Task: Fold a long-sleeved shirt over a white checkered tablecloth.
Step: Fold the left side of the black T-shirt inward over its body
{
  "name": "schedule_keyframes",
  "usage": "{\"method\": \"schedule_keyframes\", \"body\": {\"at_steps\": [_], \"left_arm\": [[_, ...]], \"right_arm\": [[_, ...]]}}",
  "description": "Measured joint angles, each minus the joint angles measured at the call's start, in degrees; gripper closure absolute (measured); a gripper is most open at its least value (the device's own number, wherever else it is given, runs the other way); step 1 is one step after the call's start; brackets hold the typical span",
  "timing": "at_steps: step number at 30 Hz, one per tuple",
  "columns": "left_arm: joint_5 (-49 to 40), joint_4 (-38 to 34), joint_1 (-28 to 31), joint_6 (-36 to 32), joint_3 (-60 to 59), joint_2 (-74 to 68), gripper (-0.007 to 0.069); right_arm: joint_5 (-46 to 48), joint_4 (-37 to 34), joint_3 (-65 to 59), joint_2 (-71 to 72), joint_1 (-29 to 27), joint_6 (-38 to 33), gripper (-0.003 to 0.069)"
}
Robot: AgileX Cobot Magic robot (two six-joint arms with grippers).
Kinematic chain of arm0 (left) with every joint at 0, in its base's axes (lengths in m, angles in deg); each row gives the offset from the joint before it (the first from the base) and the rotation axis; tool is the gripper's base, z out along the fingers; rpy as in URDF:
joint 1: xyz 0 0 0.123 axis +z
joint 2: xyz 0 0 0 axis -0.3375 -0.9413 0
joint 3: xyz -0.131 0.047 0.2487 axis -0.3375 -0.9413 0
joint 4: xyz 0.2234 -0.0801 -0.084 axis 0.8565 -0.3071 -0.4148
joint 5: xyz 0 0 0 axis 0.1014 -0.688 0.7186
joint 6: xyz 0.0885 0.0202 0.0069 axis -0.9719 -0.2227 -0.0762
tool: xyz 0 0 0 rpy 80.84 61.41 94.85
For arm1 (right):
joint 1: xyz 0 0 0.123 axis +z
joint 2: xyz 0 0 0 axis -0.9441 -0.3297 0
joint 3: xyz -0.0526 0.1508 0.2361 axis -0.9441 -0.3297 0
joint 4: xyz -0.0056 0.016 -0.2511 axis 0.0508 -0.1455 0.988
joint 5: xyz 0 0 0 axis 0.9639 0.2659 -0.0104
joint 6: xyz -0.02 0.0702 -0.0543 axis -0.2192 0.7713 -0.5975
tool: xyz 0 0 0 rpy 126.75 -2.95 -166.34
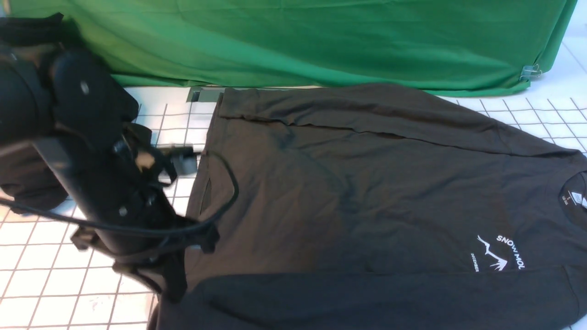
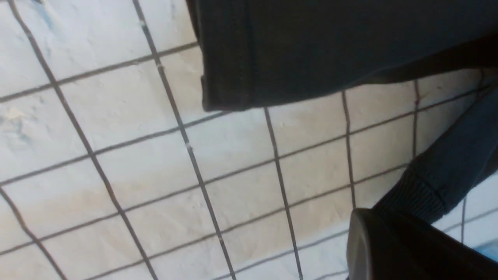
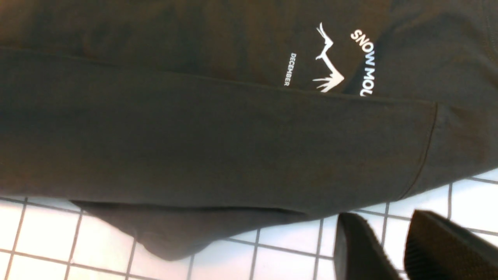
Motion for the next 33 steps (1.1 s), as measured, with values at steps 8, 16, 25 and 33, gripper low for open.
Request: {"method": "schedule_keyframes", "body": {"at_steps": [8,16,25,33], "left_arm": [[8.19,0.81,0.0,0.0,-0.08,-2.51,0.061],[2.57,1.77,-0.05,0.07,5.52,-1.63,0.0603],[3.28,3.23,-0.06,0.4,16.24,-1.35,0.0567],[4.19,0.76,3.43,0.4,34.59,-12.82,0.0566]], "right_arm": [[0.0,0.0,0.0,0.0,0.0,0.0,0.0468],[0.0,0.05,0.0,0.0,0.0,0.0,0.0459],[0.0,0.05,0.0,0.0,0.0,0.0,0.0447],[0.0,0.05,0.0,0.0,0.0,0.0,0.0438]]}}
